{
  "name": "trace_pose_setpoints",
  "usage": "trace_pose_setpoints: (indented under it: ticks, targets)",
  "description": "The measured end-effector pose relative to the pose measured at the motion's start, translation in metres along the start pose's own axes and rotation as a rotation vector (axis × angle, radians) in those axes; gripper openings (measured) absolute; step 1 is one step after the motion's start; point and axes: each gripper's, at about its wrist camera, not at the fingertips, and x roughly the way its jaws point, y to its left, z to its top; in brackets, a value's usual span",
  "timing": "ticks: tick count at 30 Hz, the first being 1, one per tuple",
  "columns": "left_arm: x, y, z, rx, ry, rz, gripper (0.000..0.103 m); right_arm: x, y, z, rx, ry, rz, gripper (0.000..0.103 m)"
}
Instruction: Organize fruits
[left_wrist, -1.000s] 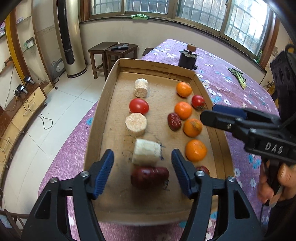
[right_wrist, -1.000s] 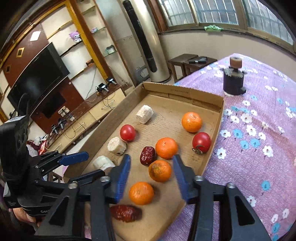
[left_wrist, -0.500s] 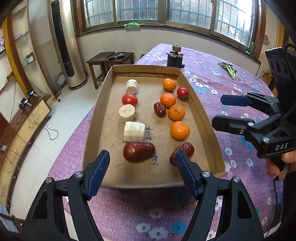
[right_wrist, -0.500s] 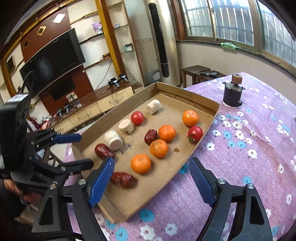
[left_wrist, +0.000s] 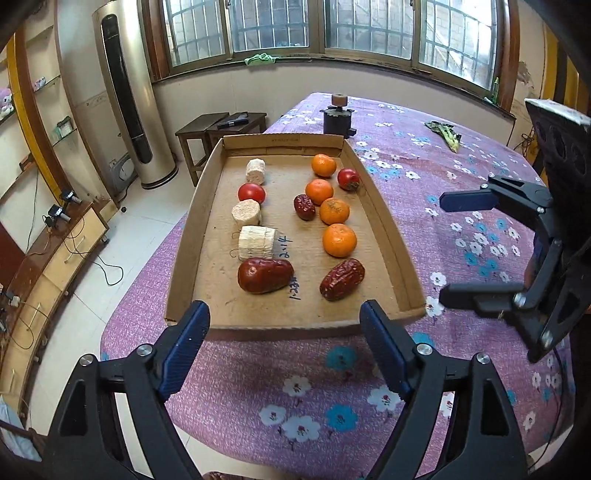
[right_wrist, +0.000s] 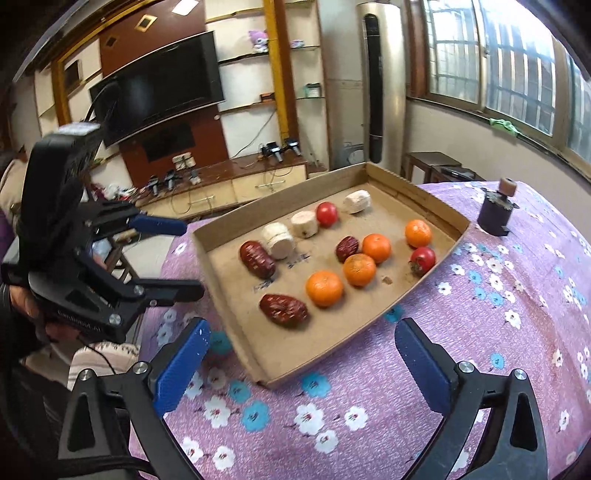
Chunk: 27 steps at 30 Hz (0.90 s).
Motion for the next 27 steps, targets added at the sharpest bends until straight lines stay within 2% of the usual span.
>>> trace_pose_setpoints:
  ticks: [6,12,27]
  targets:
    - [-0.007,-0.004,-0.005,0.0,-0.01,0.001,0.084,-0.001,0.019,-0.01,-0.088,0.003,-0.008,0.101]
    - [-0.009,-0.006,-0.009,-0.014,-0.008,-0.02,0.084,0.002,0.03,-0.016,-0.15,0.012,-0.062,0.101]
    - [-0.011,-0.006,-0.009,-0.021,-0.012,-0.018,0.084,0.007,0.034,-0.018,-0.165,0.035,-0.036,0.101]
